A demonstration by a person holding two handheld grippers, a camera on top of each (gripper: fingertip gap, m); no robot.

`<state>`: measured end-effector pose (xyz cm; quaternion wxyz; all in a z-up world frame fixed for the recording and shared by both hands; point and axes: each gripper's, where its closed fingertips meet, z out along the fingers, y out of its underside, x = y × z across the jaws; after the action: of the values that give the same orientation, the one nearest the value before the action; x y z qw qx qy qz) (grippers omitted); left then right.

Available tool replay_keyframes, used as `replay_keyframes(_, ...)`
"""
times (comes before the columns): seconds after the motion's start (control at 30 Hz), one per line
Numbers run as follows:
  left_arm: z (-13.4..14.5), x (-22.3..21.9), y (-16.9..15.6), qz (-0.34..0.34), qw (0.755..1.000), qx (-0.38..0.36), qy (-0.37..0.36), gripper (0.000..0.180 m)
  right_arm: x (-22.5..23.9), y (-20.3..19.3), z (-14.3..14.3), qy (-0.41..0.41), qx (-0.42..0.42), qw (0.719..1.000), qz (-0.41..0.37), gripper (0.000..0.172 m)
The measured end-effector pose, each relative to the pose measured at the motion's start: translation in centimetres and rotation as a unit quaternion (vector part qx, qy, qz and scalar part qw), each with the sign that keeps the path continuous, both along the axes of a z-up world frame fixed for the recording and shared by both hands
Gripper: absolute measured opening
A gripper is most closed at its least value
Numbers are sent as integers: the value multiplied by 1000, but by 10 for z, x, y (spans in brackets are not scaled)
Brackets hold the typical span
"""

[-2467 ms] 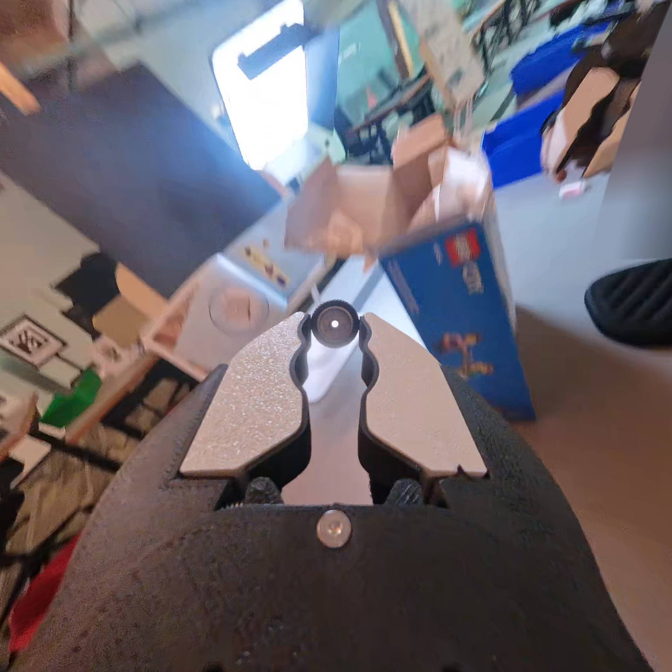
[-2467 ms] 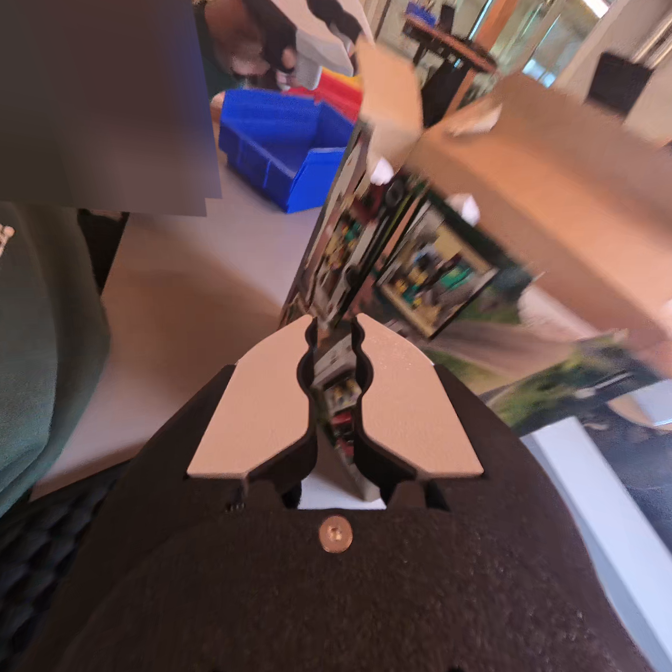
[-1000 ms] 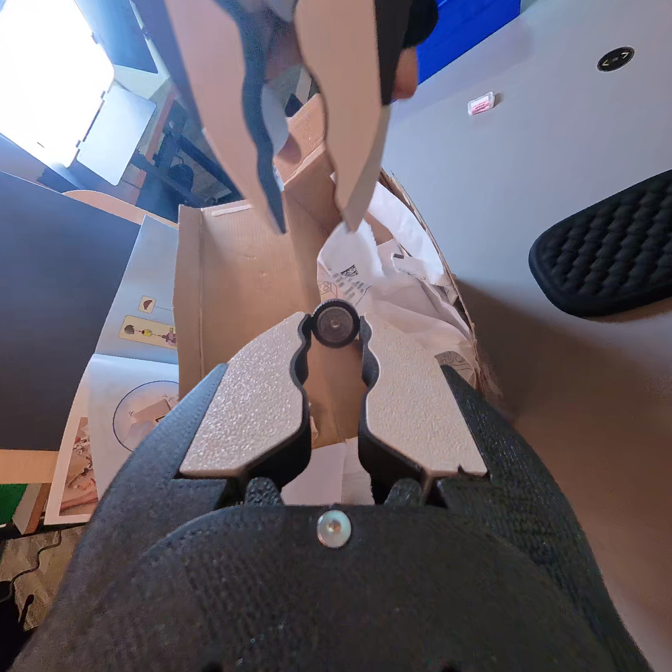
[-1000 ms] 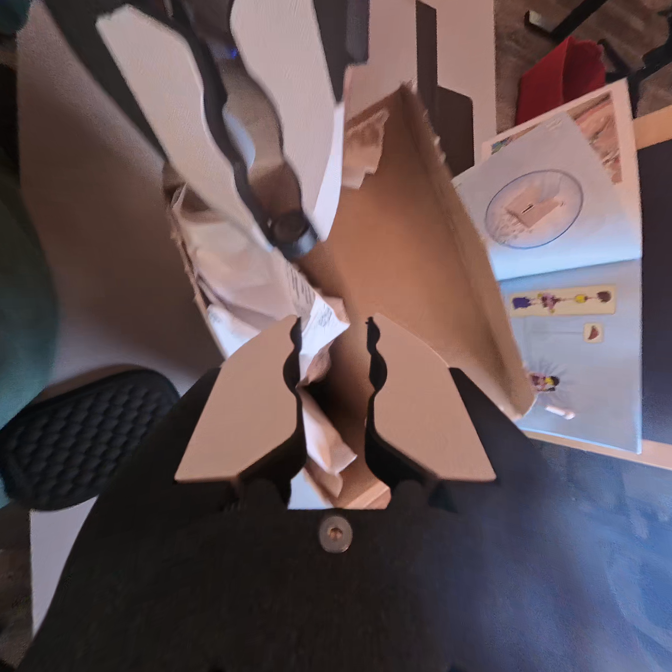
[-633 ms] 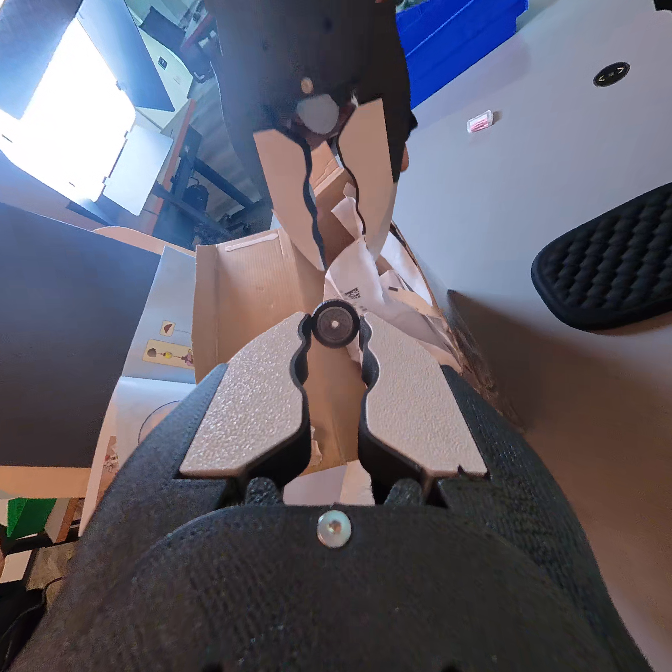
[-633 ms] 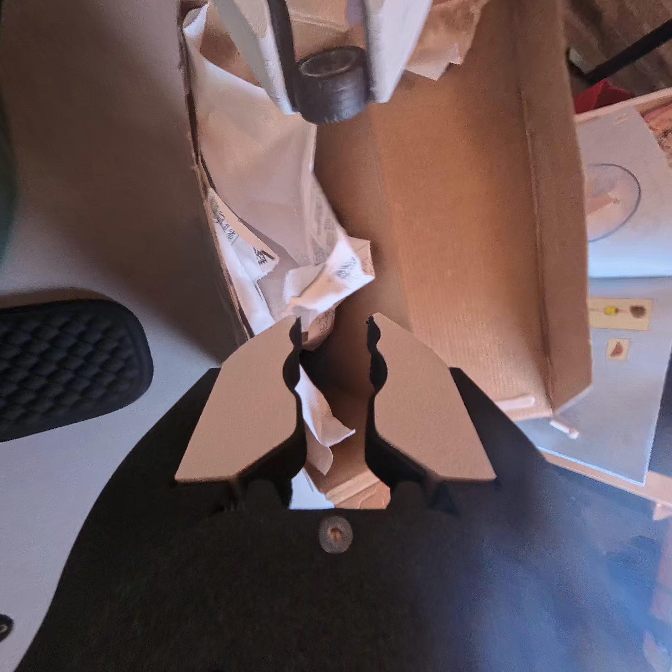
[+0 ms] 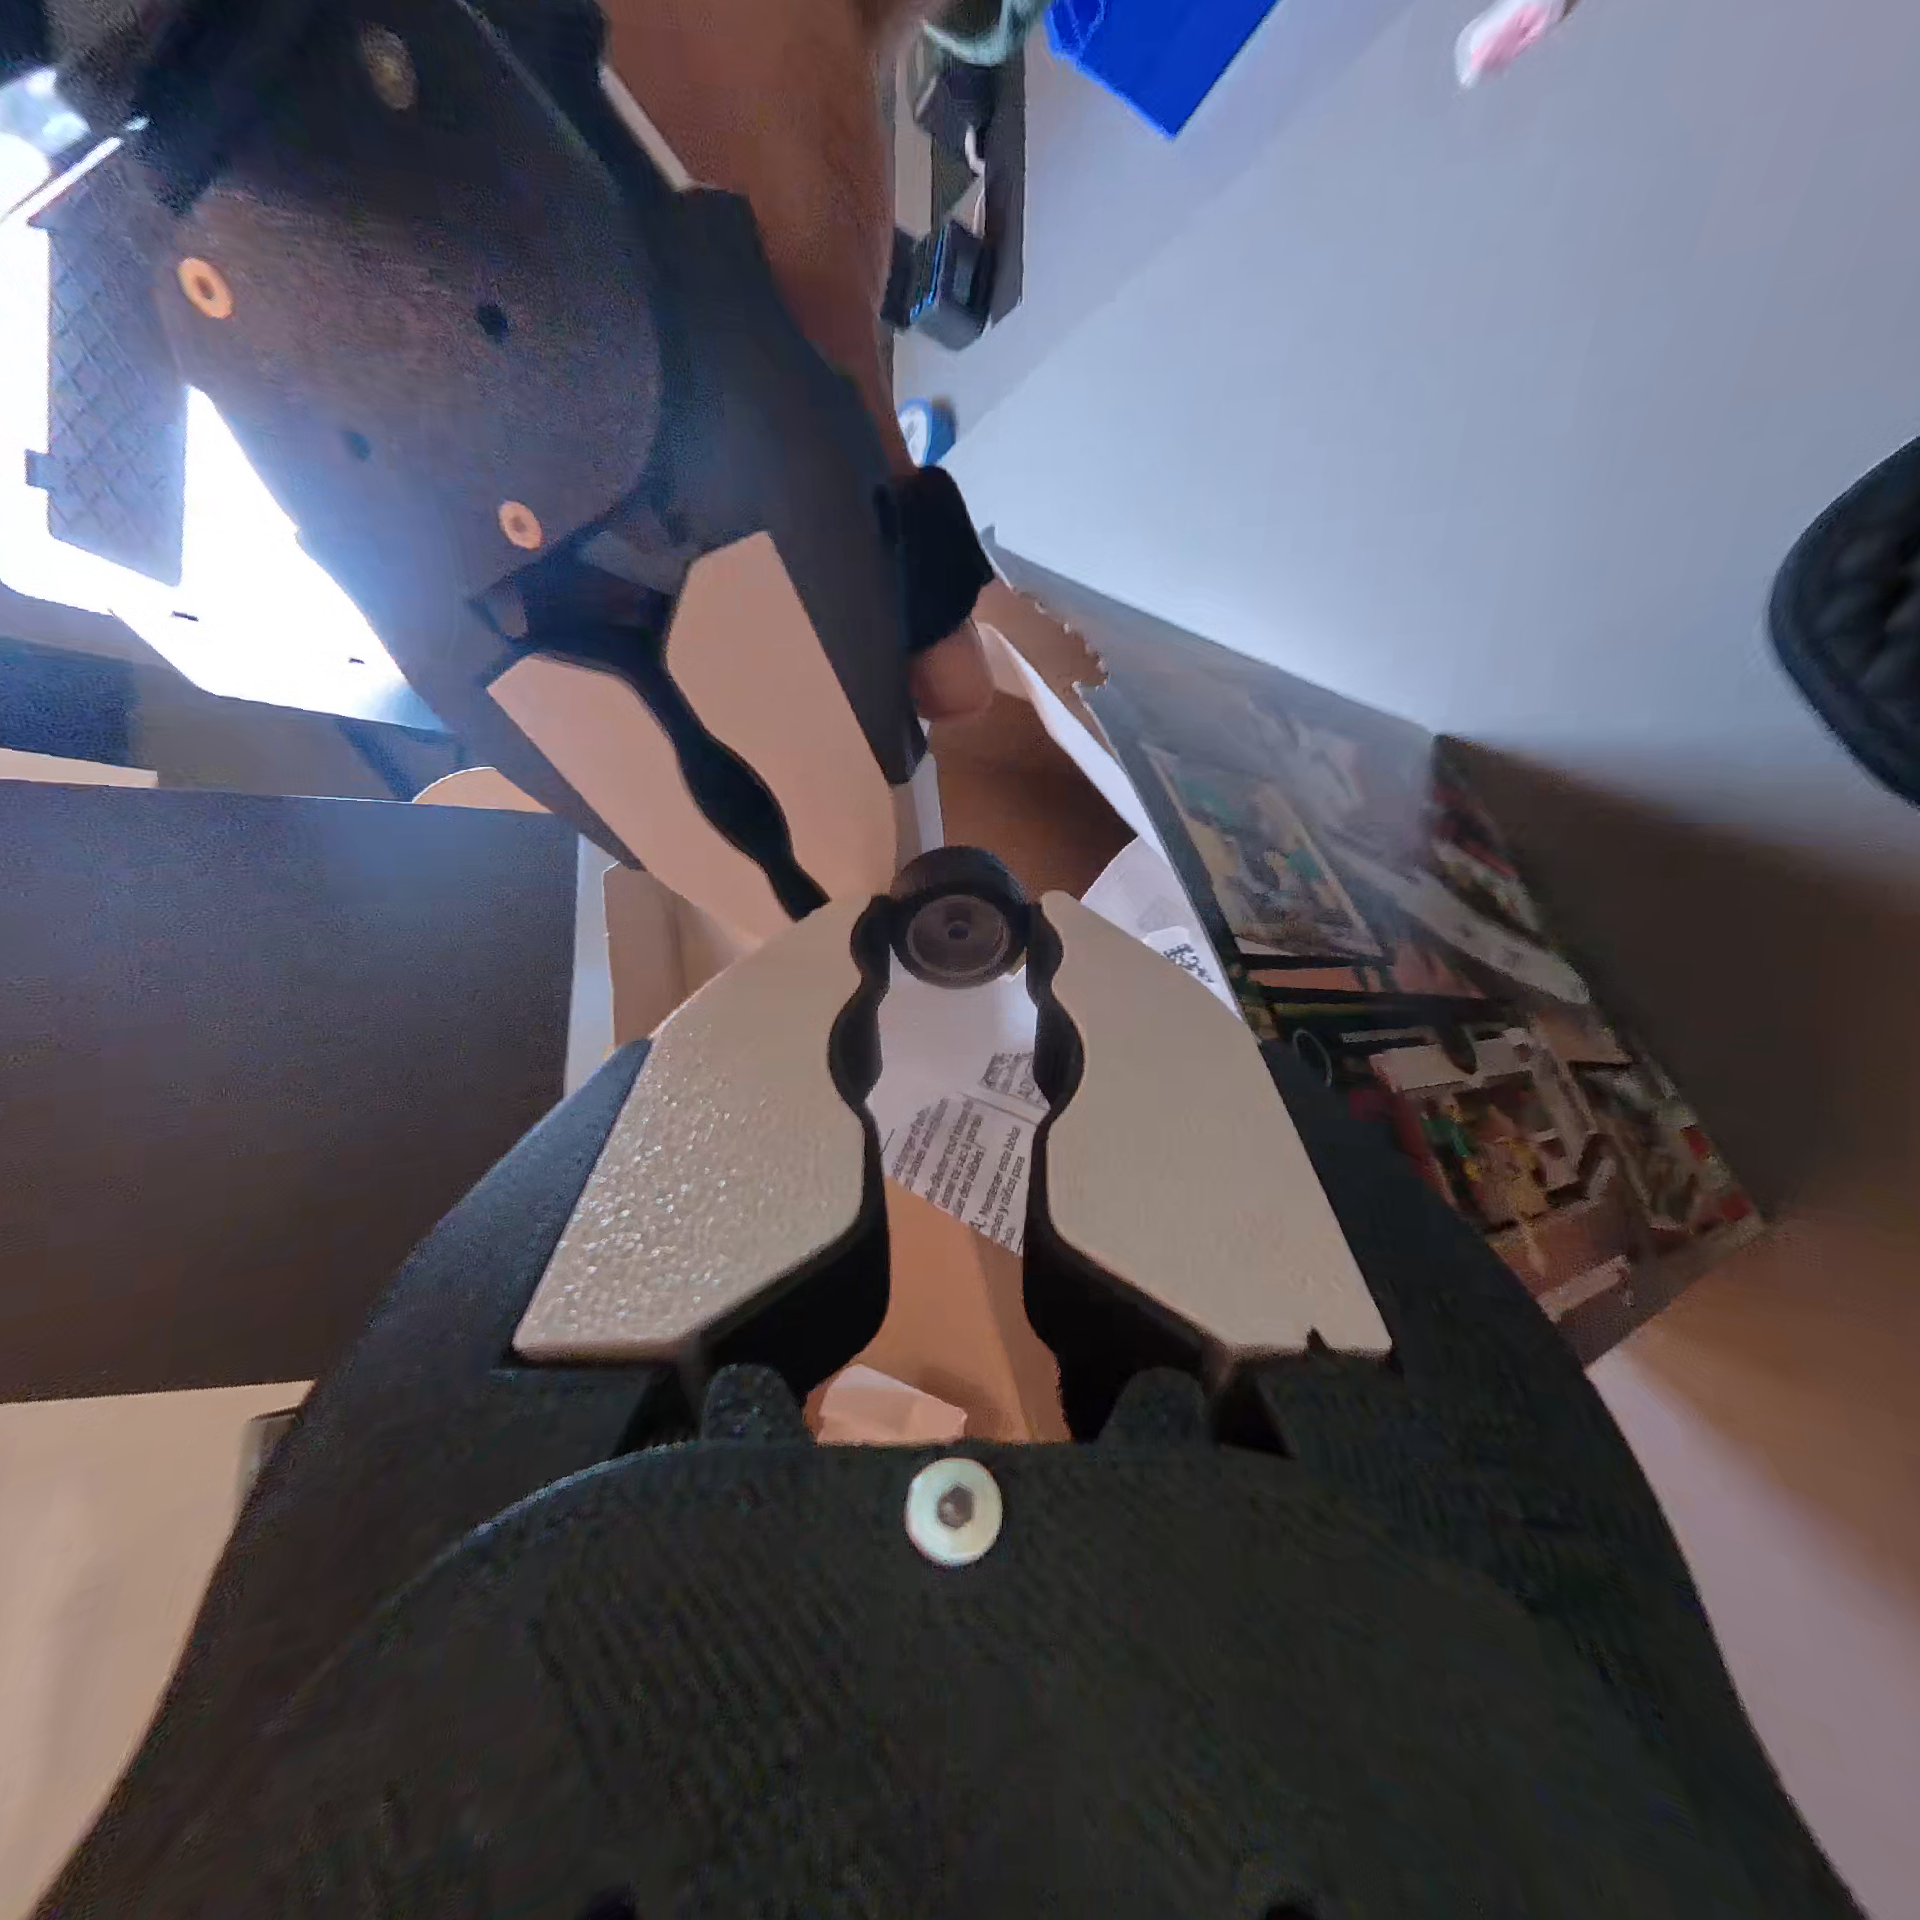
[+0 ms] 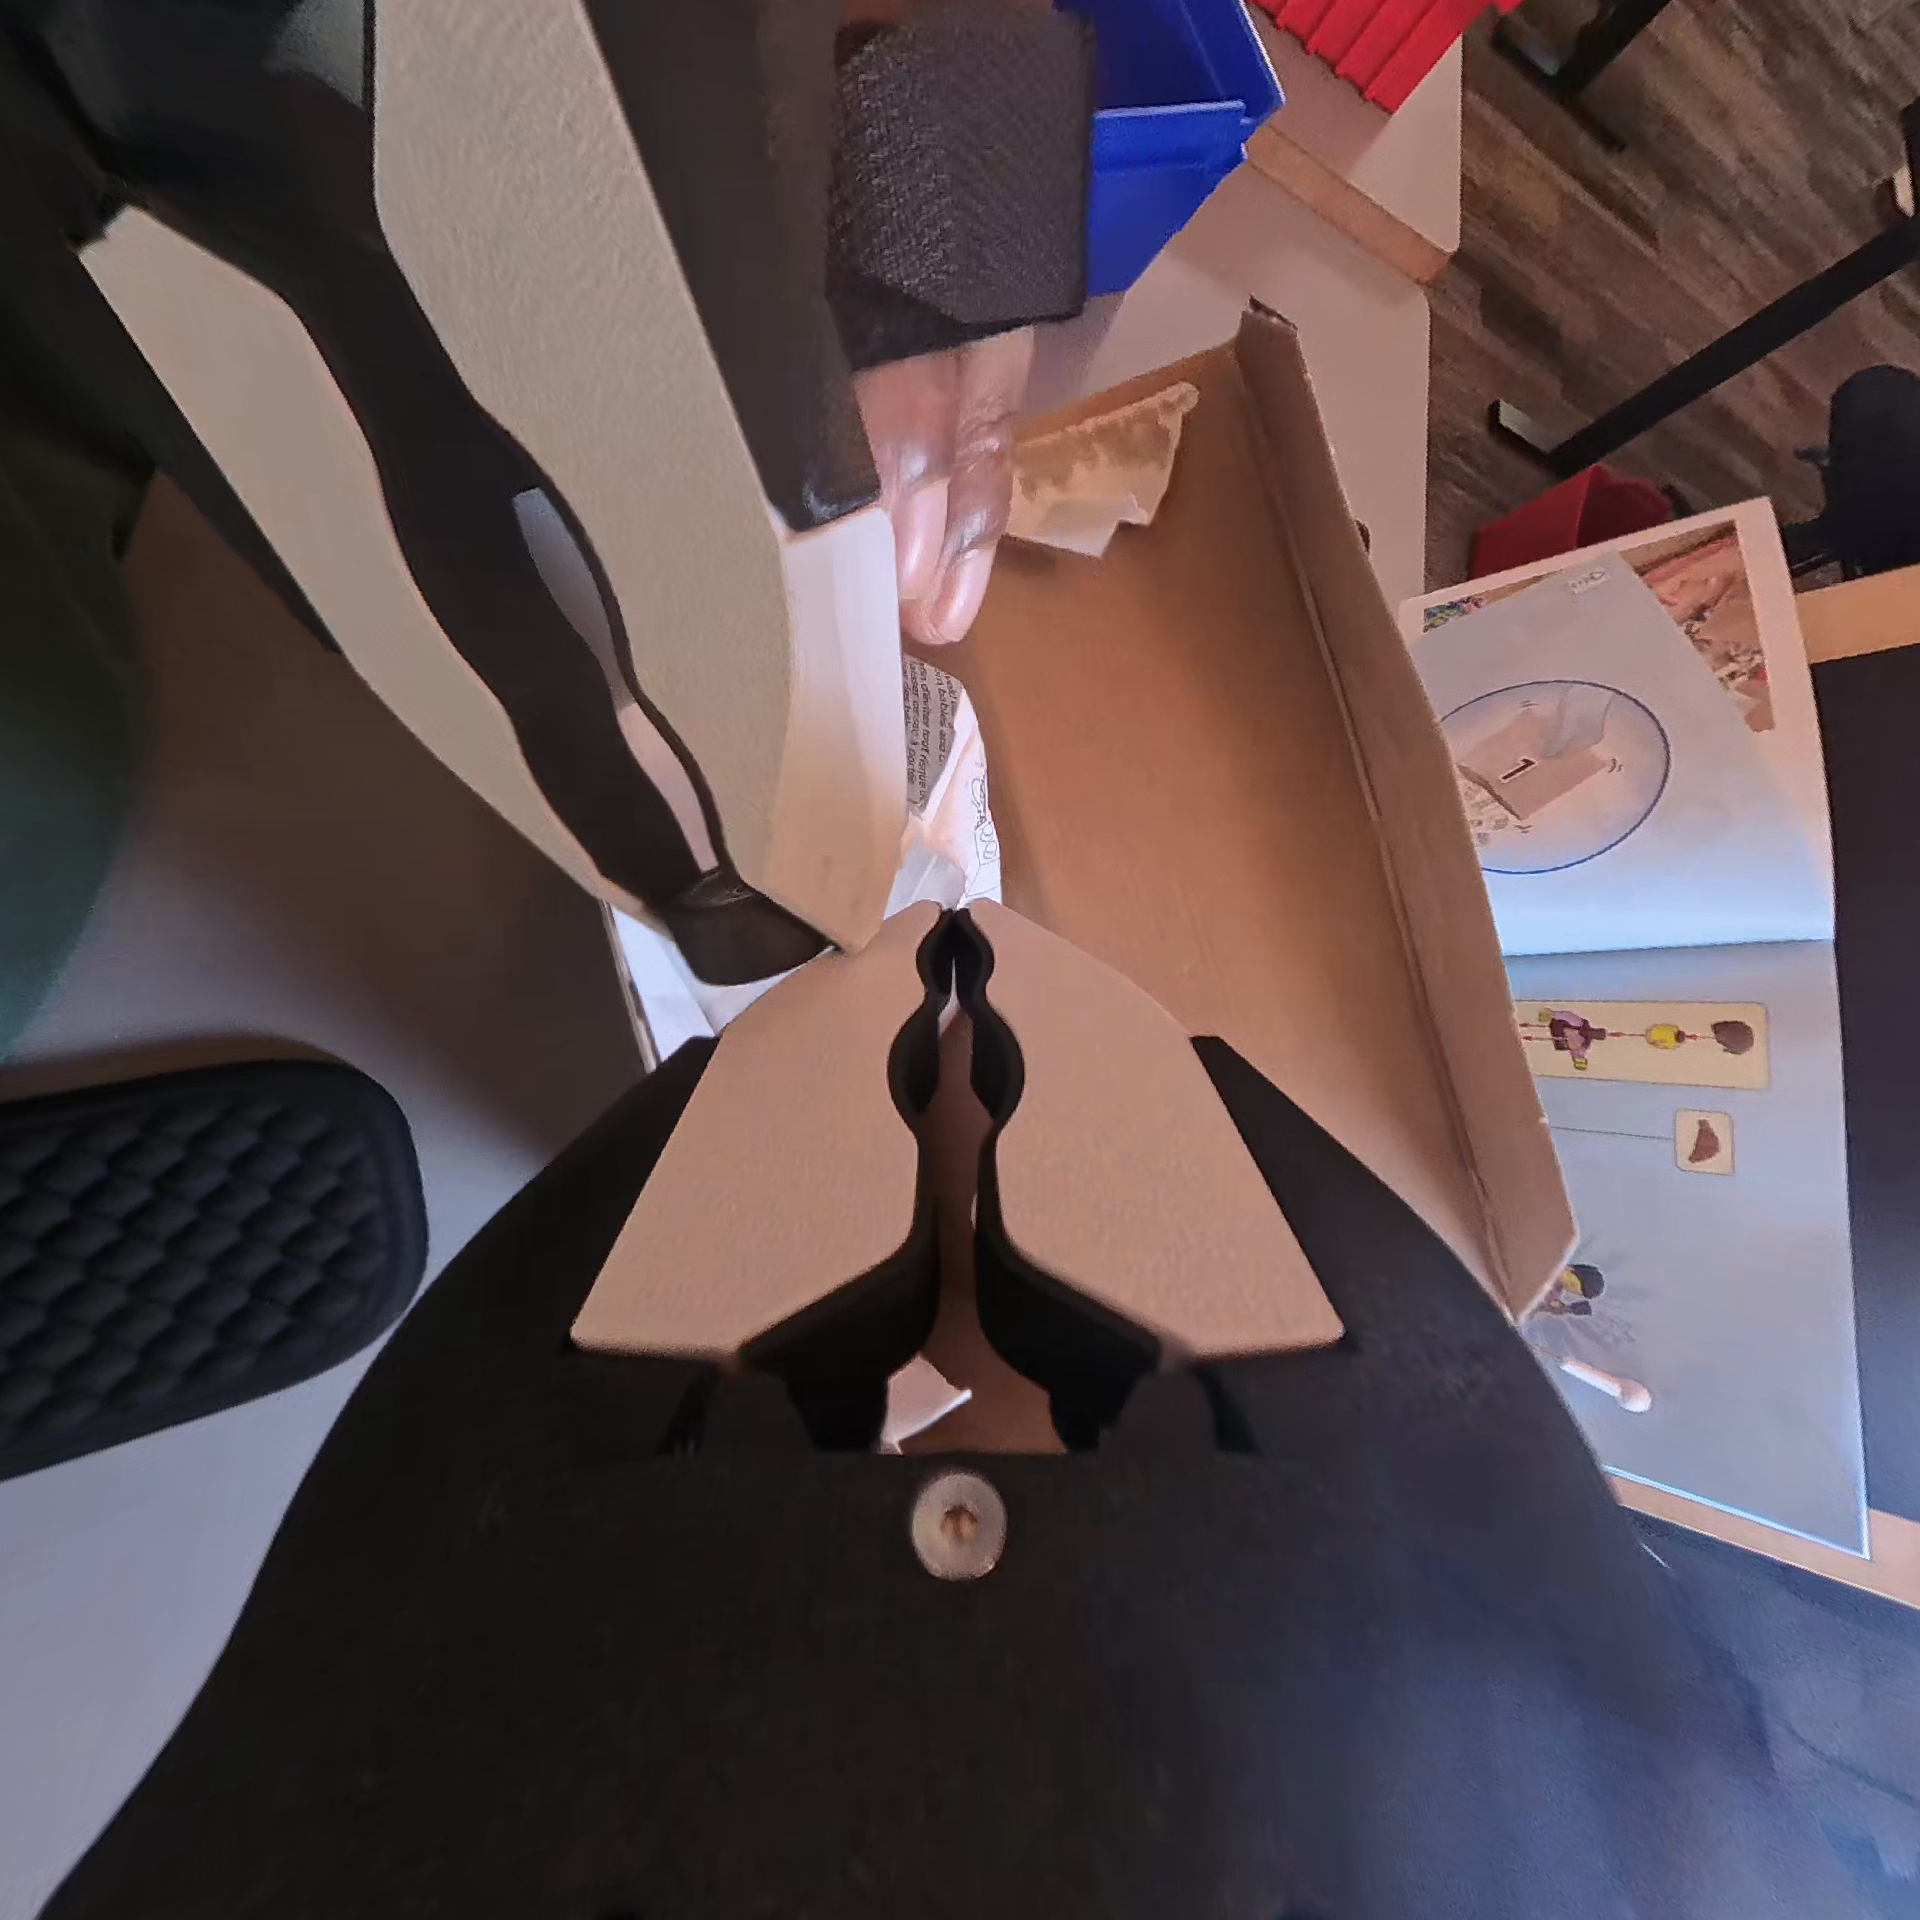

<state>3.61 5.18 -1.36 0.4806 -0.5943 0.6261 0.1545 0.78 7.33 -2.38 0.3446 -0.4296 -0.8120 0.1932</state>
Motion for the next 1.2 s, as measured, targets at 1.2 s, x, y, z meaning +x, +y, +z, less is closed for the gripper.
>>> replay_keyframes(1.2,-23,-23,53,144,986,48,70,25,6,24,-10,17,-256,954,-154,13)
